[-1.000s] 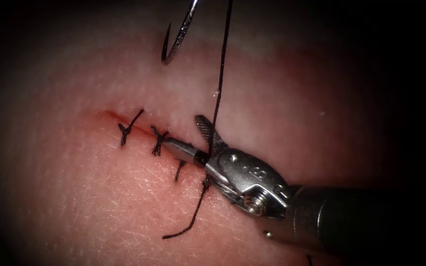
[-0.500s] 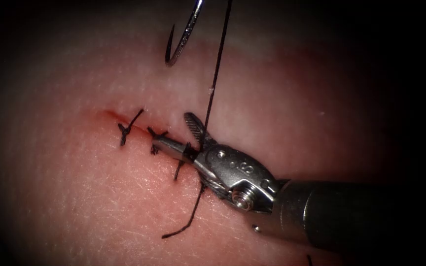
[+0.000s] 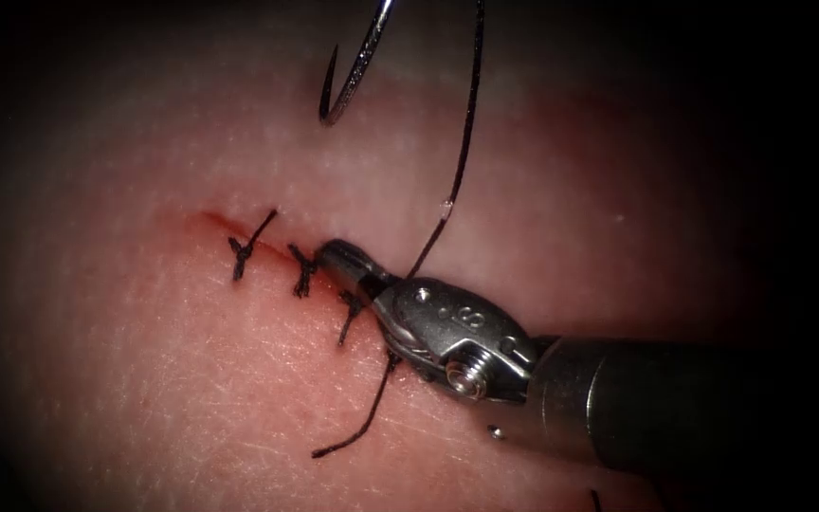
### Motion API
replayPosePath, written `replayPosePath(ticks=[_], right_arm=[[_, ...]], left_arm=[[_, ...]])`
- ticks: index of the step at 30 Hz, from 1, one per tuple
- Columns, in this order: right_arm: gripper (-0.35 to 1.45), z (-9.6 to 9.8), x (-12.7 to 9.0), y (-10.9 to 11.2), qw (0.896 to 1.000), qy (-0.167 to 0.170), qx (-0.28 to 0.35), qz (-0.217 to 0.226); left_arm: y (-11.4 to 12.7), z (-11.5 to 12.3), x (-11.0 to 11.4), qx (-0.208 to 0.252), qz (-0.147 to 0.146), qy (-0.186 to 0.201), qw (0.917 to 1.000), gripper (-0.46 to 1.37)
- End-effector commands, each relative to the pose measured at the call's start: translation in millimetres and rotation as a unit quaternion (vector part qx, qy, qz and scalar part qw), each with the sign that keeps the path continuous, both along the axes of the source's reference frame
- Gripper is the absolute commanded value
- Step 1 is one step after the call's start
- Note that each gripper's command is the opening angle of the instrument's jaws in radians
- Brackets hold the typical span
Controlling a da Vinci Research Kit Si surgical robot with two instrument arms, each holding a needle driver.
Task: Wound Closure
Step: Cut the suture with the right gripper, then drop the suture from the left gripper
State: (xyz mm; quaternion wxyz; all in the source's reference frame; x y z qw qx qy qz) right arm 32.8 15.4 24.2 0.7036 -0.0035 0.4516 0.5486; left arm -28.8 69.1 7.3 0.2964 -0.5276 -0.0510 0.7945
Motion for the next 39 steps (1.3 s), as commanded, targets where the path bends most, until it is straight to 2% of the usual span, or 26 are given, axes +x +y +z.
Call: replayPosePath(ticks=[1,2,3,4,5,6,7,9,16,20,24,27,31,39], right_arm=[[-0.35,-0.1,-0.1,0.0,1.0,0.005,-0.009,0.006],[-0.25,-0.2,-0.2,0.0,1.0,0.009,-0.015,0.009],[0.18,-0.5,-0.3,0.1,0.999,0.016,-0.025,0.014],[0.38,-0.6,-0.4,0.1,0.999,0.018,-0.029,0.015],[0.72,-0.8,-0.6,0.2,0.999,0.024,-0.033,0.02],[0.92,-1.0,-0.7,0.2,0.999,0.022,-0.038,0.018],[1.04,-1.3,-0.9,0.2,0.999,0.016,-0.044,0.01],[1.14,-1.5,-1.1,0.1,0.999,0.01,-0.051,0.002],[1.21,-2.9,-3.0,-1.1,0.998,0.011,-0.057,-0.015],[1.21,-3.5,-5.4,-1.7,0.998,0.004,-0.062,-0.021],[1.2,-4.1,-9.9,-2.0,0.998,-0.013,-0.065,-0.013],[1.2,-4.6,-13.6,-2.2,0.997,-0.028,-0.066,-0.005],[1.18,-5.5,-17.6,-2.7,0.997,-0.047,-0.066,0.01],[1.17,-7.3,-24.3,-3.8,0.994,-0.078,-0.065,0.034]], left_arm=[[0.1,0.1,0.0,0.0,0.002,-0.002,1.0,-0.35],[0.1,0.1,0.0,0.0,0.002,-0.002,1.0,-0.35],[0.1,0.2,0.0,0.0,0.002,-0.002,1.0,-0.35],[0.1,0.2,0.0,0.0,0.002,-0.002,1.0,-0.35],[0.2,0.3,0.0,0.0,0.002,-0.002,1.0,-0.35],[0.2,0.3,0.0,-0.003,0.003,-0.001,1.0,-0.35],[0.2,0.3,-0.1,-0.003,0.003,-0.001,1.0,-0.35],[0.2,0.4,-0.1,-0.003,0.003,-0.001,1.0,-0.35],[0.1,0.8,-0.6,-0.013,0.004,0.002,0.9999,-0.35],[0.2,1.7,-1.3,-0.029,0.008,0.004,0.9995,-0.35],[-0.3,3.8,-3.0,-0.059,0.016,0.011,0.9981,-0.35],[-0.5,6.0,-4.9,-0.088,0.048,0.021,0.9947,-0.35],[-0.5,9.1,-7.1,-0.121,0.071,0.026,0.9899,-0.35],[-0.3,15.1,-9.8,-0.159,0.112,0.036,0.9802,-0.35]])
